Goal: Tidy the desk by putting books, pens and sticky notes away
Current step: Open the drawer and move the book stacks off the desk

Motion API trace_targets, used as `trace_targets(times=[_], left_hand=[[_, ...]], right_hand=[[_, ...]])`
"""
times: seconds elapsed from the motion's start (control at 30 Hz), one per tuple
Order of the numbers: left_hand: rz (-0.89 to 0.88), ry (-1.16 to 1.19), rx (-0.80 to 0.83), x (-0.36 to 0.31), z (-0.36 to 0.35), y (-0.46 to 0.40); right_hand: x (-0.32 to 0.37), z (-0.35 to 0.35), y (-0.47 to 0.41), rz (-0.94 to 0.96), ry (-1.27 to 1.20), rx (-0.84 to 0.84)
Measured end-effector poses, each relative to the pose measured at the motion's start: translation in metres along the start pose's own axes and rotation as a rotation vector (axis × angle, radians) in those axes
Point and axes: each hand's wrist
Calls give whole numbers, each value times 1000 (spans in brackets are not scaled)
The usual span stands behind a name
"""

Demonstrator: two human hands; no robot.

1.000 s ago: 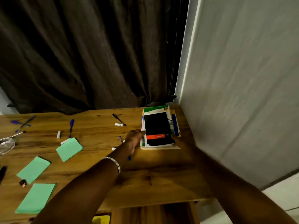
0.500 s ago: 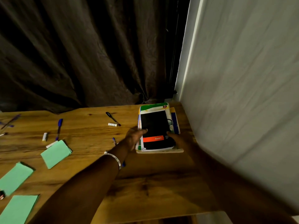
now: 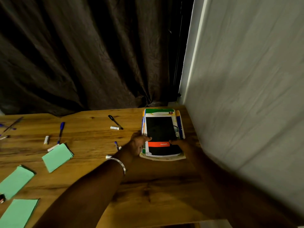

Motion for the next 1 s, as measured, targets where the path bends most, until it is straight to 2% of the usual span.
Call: trace_targets(times=[0.13,0.3,0.53,0.8,1.0], left_hand=[[-31,40,-13,14,-3,-10],[-77,73,-41,28,-7,-20],[-116,132,-58,4,-13,50],[-166,176,-52,8,5,115],[-218,170,-39,40,34,175]], right_hand=[[-2,5,8,-31,-45,9],[-7,9,27,89,-117,-45],[4,17,64,243,-142,-90],[2,8,131,290,-134,-99],[-24,-14,196,263,-128,-99]])
Point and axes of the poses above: each hand's wrist, its own y-axis away from the middle knuckle, its own z-axis out of the back of the hand, x = y × z, and after that the axes turned 4 degrees about x, right-handed
